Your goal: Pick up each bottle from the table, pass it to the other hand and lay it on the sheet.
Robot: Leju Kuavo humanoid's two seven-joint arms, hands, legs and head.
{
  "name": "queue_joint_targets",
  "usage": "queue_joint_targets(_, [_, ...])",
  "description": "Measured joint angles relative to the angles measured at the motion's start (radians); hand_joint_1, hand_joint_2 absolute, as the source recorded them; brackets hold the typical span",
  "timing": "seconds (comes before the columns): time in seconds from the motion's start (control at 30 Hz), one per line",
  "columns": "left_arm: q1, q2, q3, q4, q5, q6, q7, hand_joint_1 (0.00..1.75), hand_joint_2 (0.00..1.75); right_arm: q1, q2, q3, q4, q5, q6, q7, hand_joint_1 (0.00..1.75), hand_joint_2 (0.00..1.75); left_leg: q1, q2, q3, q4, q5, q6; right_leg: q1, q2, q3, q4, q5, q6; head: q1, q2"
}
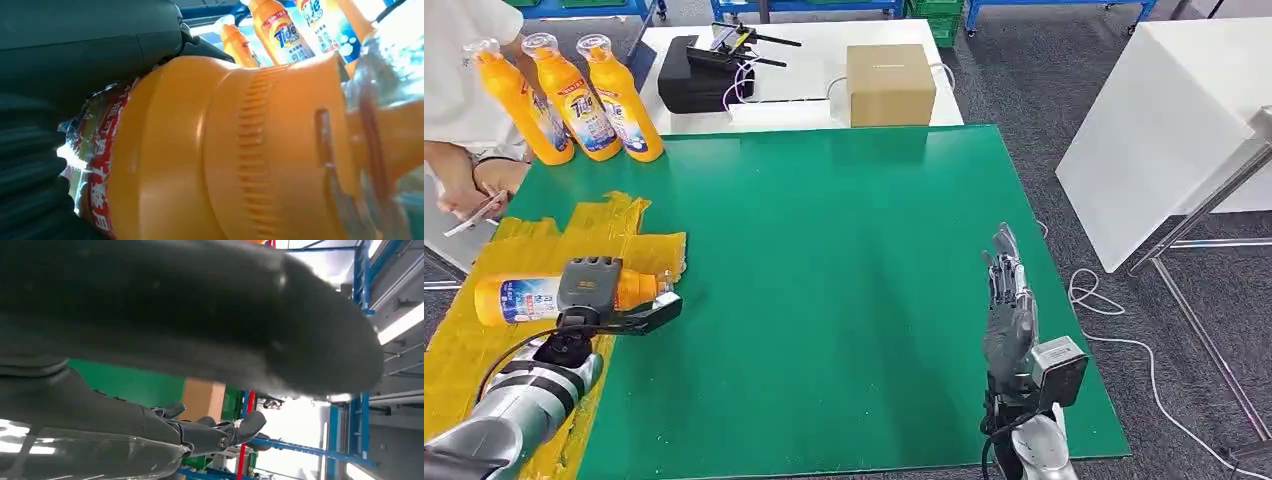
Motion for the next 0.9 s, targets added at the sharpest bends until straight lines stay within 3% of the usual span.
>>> queue_joint_targets(0.07, [-0.008, 0.000, 0.000, 0.009, 0.008, -0.024, 0.000, 1.75, 1.75, 0.000, 0.000, 0.000, 0.000, 0.002, -0.002, 0.000, 0.00, 0.00, 0.000, 0.000, 0.000, 0.000, 0.000, 0.000, 0.000, 0.000, 0.000, 0.000, 0.000, 0.000, 0.000, 0.000])
queue_joint_targets(0.1, [-0.014, 0.001, 0.001, 0.015, 0.017, -0.036, 0.000, 0.12, 1.75, 0.000, 0.000, 0.000, 0.000, 0.005, -0.005, 0.000, 0.00, 0.00, 0.000, 0.000, -0.001, 0.000, 0.000, 0.000, 0.000, 0.000, 0.001, 0.000, 0.000, 0.000, 0.000, 0.000])
queue_joint_targets(0.13, [-0.019, 0.003, 0.003, 0.020, 0.026, -0.046, 0.001, 0.00, 1.75, 0.000, 0.000, 0.000, 0.000, 0.008, -0.008, 0.000, 0.00, 0.00, 0.000, 0.000, 0.000, 0.000, 0.000, 0.000, 0.000, 0.000, 0.001, 0.000, 0.000, 0.000, 0.000, 0.000])
queue_joint_targets(0.47, [-0.024, 0.005, 0.057, 0.035, 0.087, -0.013, -0.049, 0.00, 1.75, 0.001, 0.001, 0.000, 0.000, 0.019, -0.022, 0.000, 0.00, 0.00, 0.000, 0.000, 0.000, 0.000, 0.000, 0.000, 0.000, 0.000, 0.001, 0.000, 0.000, 0.000, 0.000, 0.000])
queue_joint_targets(0.5, [-0.014, 0.000, 0.099, 0.040, 0.112, 0.042, -0.092, 0.00, 1.75, 0.002, 0.002, 0.000, 0.000, 0.029, -0.032, 0.002, 0.00, 0.00, 0.000, 0.000, 0.001, 0.000, 0.000, 0.000, 0.000, 0.000, 0.001, 0.000, 0.000, 0.000, 0.000, 0.000])
queue_joint_targets(0.53, [0.005, -0.028, 0.169, 0.037, 0.214, 0.133, -0.226, 0.00, 1.75, 0.002, 0.004, 0.002, 0.003, 0.049, -0.048, 0.009, 0.00, 0.00, 0.000, -0.001, 0.001, 0.000, 0.000, 0.000, 0.001, -0.001, 0.001, 0.000, 0.000, 0.000, 0.000, 0.000])
queue_joint_targets(0.67, [0.025, -0.075, 0.232, 0.013, 0.325, 0.121, -0.332, 0.00, 1.75, 0.002, 0.008, 0.003, 0.010, 0.058, -0.058, 0.012, 0.00, 0.00, 0.000, -0.001, 0.000, 0.000, 0.000, 0.000, 0.000, -0.001, 0.001, 0.000, 0.000, 0.000, 0.000, 0.000])
queue_joint_targets(0.9, [0.042, -0.122, 0.282, -0.044, 0.386, 0.098, -0.377, 0.00, 1.75, 0.002, 0.014, 0.003, 0.016, 0.072, -0.068, 0.019, 0.00, 0.00, 0.000, -0.001, 0.000, 0.000, 0.000, 0.000, 0.000, -0.001, 0.000, 0.000, 0.000, 0.000, 0.000, 0.000])
